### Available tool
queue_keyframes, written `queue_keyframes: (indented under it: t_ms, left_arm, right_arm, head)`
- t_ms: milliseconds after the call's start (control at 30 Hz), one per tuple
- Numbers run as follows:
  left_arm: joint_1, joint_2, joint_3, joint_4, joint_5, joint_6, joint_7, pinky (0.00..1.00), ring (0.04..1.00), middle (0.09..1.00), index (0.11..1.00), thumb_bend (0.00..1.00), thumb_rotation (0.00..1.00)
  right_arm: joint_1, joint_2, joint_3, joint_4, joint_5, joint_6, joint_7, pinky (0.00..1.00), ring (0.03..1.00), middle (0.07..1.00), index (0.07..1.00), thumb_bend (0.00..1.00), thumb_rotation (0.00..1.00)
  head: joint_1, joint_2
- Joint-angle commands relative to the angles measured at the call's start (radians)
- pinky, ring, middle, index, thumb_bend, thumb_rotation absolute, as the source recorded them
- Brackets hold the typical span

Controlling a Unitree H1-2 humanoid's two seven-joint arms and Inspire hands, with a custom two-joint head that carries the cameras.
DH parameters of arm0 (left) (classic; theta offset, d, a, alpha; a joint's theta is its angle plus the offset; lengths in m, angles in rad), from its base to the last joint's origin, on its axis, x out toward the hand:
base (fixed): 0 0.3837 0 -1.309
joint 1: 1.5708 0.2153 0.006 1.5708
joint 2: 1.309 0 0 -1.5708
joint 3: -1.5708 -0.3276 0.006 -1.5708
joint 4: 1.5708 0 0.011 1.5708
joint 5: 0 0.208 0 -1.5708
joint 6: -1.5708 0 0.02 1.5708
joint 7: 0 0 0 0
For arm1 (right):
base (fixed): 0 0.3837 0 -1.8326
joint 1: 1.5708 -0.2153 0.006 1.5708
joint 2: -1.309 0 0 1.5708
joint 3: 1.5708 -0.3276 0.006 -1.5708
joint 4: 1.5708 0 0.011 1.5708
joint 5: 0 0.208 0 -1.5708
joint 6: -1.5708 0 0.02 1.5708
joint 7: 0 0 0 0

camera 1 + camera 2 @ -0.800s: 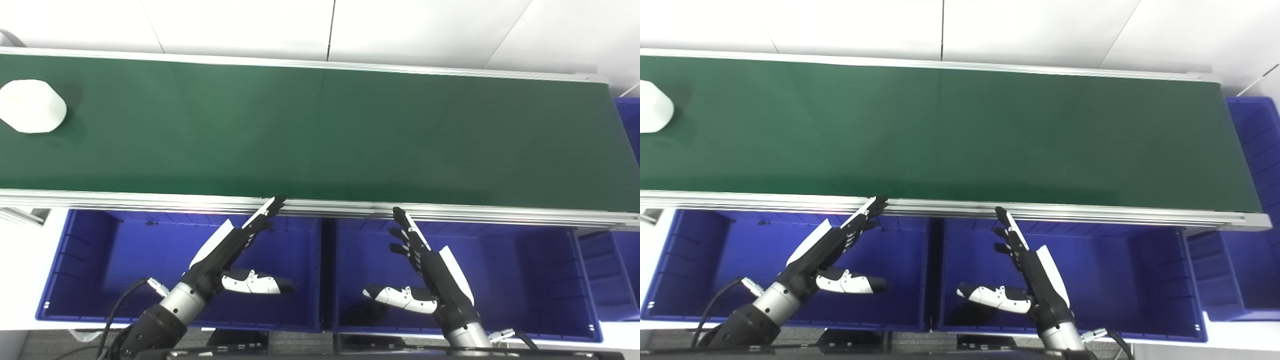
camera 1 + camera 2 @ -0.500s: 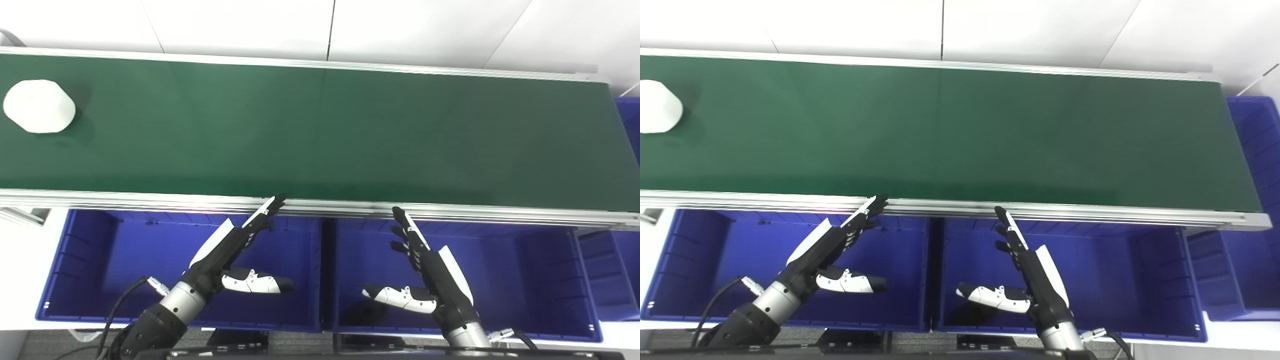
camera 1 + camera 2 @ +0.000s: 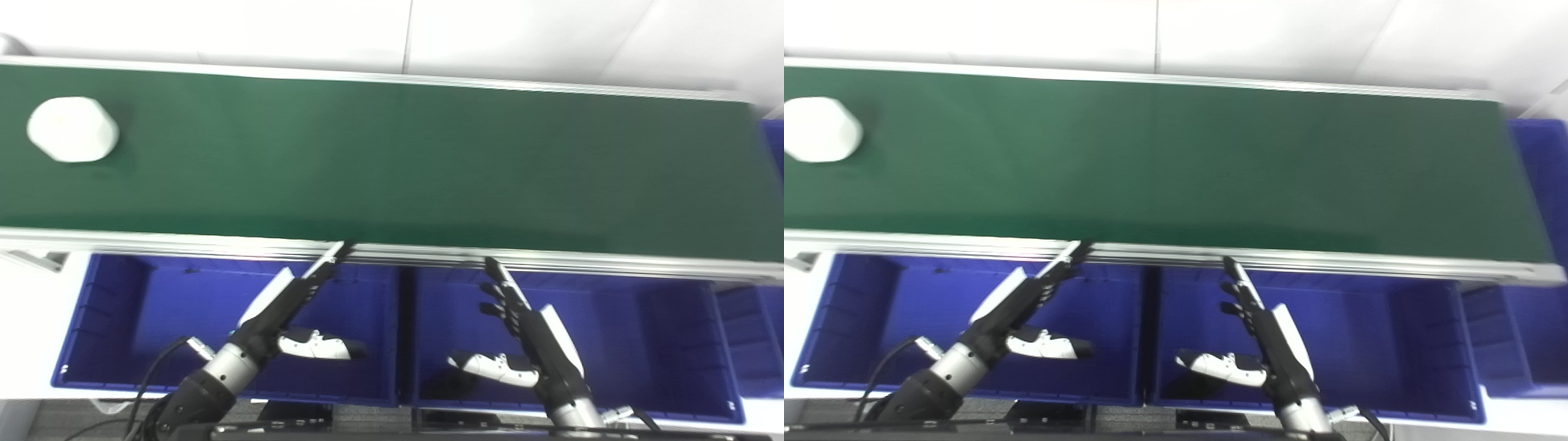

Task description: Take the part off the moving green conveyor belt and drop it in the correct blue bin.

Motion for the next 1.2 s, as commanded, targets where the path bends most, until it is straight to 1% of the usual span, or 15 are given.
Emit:
queue_keyframes:
  t_ms: [0,33,100,133,200,300,333,433,533,633,700,833,967,1067,1167]
  left_arm:
    - [0.01,-0.017,-0.019,-0.006,0.017,-0.057,0.02,0.98,1.0,1.0,1.0,0.82,0.45]
    - [0.011,-0.024,-0.028,0.008,0.036,-0.073,0.032,0.98,1.0,1.0,1.0,0.82,0.45]
    - [0.011,-0.035,-0.041,0.032,0.061,-0.098,0.049,0.99,1.0,1.0,1.0,0.82,0.46]
    - [0.011,-0.042,-0.045,0.043,0.063,-0.106,0.053,0.99,1.0,1.0,1.0,0.82,0.46]
    - [0.011,-0.05,-0.051,0.063,0.067,-0.121,0.06,0.98,1.0,1.0,1.0,0.82,0.43]
    - [0.005,-0.056,-0.058,0.094,0.083,-0.147,0.076,0.95,1.0,1.0,1.0,0.82,0.43]
    - [0.001,-0.055,-0.059,0.103,0.088,-0.153,0.079,0.94,1.0,1.0,1.0,0.83,0.43]
    - [-0.007,-0.052,-0.061,0.124,0.095,-0.172,0.085,0.92,1.0,1.0,1.0,0.84,0.43]
    - [-0.016,-0.052,-0.059,0.158,0.091,-0.21,0.095,0.91,1.0,1.0,1.0,0.84,0.4]
    - [-0.02,-0.048,-0.057,0.173,0.099,-0.218,0.098,0.89,0.999,1.0,1.0,0.85,0.41]
    - [-0.024,-0.045,-0.054,0.192,0.082,-0.239,0.099,0.9,1.0,1.0,1.0,0.85,0.4]
    - [-0.025,-0.04,-0.048,0.212,0.039,-0.28,0.092,0.91,1.0,1.0,1.0,0.84,0.36]
    - [-0.02,-0.034,-0.037,0.235,0.022,-0.37,0.106,0.89,0.989,1.0,0.994,0.81,0.34]
    - [-0.016,-0.032,-0.032,0.223,0.012,-0.401,0.106,0.88,0.971,0.997,0.98,0.81,0.35]
    - [-0.015,-0.025,-0.029,0.146,-0.05,-0.403,0.086,0.86,0.954,0.984,0.959,0.8,0.31]
  right_arm:
    - [0.017,-0.024,-0.016,0.013,0.023,-0.108,-0.005,0.87,0.958,0.994,1.0,0.87,0.41]
    - [0.018,-0.032,-0.022,0.028,0.024,-0.127,-0.006,0.88,0.96,0.994,1.0,0.87,0.42]
    - [0.018,-0.045,-0.029,0.053,0.023,-0.158,-0.008,0.89,0.962,0.996,1.0,0.88,0.44]
    - [0.017,-0.05,-0.033,0.069,0.026,-0.175,-0.009,0.89,0.962,0.997,1.0,0.87,0.44]
    - [0.014,-0.054,-0.038,0.096,0.031,-0.2,-0.009,0.9,0.967,1.0,1.0,0.88,0.44]
    - [0.009,-0.055,-0.041,0.129,0.044,-0.224,-0.004,0.92,0.978,1.0,1.0,0.88,0.43]
    - [0.007,-0.055,-0.041,0.136,0.047,-0.222,-0.001,0.92,0.981,1.0,1.0,0.88,0.43]
    - [0.003,-0.056,-0.039,0.141,0.029,-0.214,-0.002,0.88,0.969,1.0,1.0,0.88,0.42]
    - [-0.001,-0.047,-0.037,0.152,0.027,-0.214,-0.006,0.89,0.974,1.0,1.0,0.88,0.4]
    - [-0.008,-0.039,-0.033,0.173,0.029,-0.226,-0.008,0.92,0.984,1.0,1.0,0.88,0.37]
    - [-0.012,-0.031,-0.031,0.19,0.013,-0.235,-0.019,0.91,0.971,0.994,1.0,0.89,0.37]
    - [-0.019,-0.02,-0.03,0.218,0.008,-0.252,-0.021,0.9,0.968,0.99,1.0,0.89,0.37]
    - [-0.024,-0.002,-0.028,0.237,0.017,-0.261,-0.022,0.85,0.955,0.979,0.989,0.88,0.33]
    - [-0.035,0.002,-0.028,0.261,0.021,-0.273,-0.02,0.85,0.951,0.98,0.986,0.89,0.33]
    - [-0.044,0.005,-0.028,0.276,0.036,-0.284,-0.013,0.85,0.956,0.987,0.983,0.88,0.31]
  head:
    - [0.009,-0.005]
    - [0.054,-0.042]
    - [0.075,-0.062]
    - [0.094,-0.084]
    - [0.109,-0.115]
    - [0.117,-0.145]
    - [0.116,-0.165]
    - [0.112,-0.179]
    - [0.093,-0.21]
    - [0.079,-0.226]
    - [0.06,-0.253]
    - [0.048,-0.278]
    - [0.035,-0.321]
    - [0.033,-0.333]
    - [0.034,-0.337]
